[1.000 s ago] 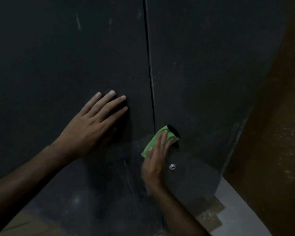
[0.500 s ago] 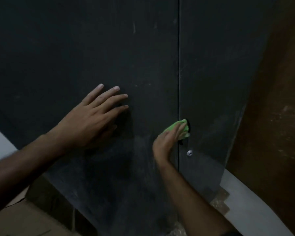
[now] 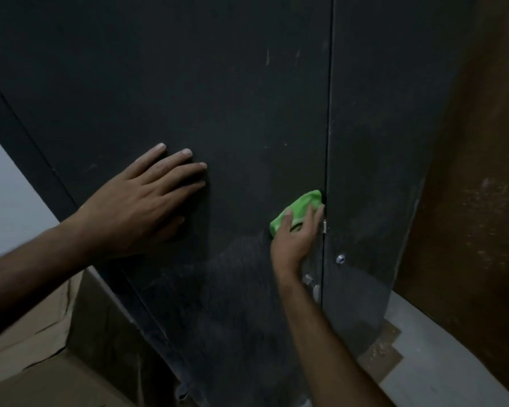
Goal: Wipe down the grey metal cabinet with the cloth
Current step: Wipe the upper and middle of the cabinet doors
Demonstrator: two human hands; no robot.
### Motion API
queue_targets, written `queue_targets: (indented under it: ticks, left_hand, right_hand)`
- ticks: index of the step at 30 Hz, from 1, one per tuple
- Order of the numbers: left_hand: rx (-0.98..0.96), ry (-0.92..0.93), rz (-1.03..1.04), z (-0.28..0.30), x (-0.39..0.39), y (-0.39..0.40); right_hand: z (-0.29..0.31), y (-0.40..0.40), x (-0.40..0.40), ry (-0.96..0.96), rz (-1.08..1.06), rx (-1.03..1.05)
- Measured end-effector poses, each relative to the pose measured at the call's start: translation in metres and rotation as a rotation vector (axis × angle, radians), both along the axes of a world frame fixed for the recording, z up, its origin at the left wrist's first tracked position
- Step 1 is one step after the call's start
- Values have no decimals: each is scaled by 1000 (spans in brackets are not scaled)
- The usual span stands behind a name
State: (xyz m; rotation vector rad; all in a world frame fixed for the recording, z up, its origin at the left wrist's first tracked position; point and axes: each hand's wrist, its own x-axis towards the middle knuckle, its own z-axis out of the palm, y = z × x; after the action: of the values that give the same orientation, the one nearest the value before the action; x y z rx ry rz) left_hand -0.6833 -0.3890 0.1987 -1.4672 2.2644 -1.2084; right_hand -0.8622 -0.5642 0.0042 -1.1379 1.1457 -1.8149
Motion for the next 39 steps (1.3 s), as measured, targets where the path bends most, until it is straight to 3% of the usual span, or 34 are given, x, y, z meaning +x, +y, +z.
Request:
queue_targets:
  ticks: [4, 8, 10, 12, 14, 18, 19, 21, 24, 26, 29, 31, 34, 36, 39]
  left_hand:
    - [-3, -52, -24, 2, 5, 0]
    - [0, -31, -30, 3, 5, 1]
    - [-17, -6, -34, 4, 7, 3]
    - [-25, -10, -35, 7, 11, 4]
    - [-13, -36, -35, 7, 15, 7]
    - [4, -69, -39, 7, 19, 10]
    - [4, -63, -39, 7, 19, 11]
    - [-2, -48, -40, 7, 18, 10]
    - [-5, -49, -52, 7, 18, 11]
    - [-1, -37, -52, 6, 21, 14]
    - [4, -50, -53, 5, 25, 19]
    - [-1, -60, -51, 3, 26, 21]
    - [-3, -82, -53, 4, 26, 20]
    - [-2, -92, -48, 4, 27, 20]
    - [-1, -104, -44, 3, 28, 22]
  right_hand:
    - [-31, 23, 9, 209, 13, -64]
    - [1, -9, 14, 17, -73, 260]
    - [5, 17, 40, 43, -66, 89]
    - [-23, 68, 62, 215, 12, -141]
    - [-56, 90, 59, 325, 63, -173]
    - [-23, 35, 40, 40, -14, 268]
    - [-6, 31, 42, 15, -16, 272]
    - [3, 54, 61, 82, -4, 34]
    - [-33, 108, 75, 280, 108, -178]
    - [-40, 92, 66, 231, 94, -89]
    - [5, 64, 63, 7, 26, 228]
    - [18, 84, 85, 60, 23, 72]
    - [-18, 153, 107, 340, 148, -180]
    - [-41, 152, 97, 376, 188, -170]
    - [-6, 117, 91, 129, 69, 88]
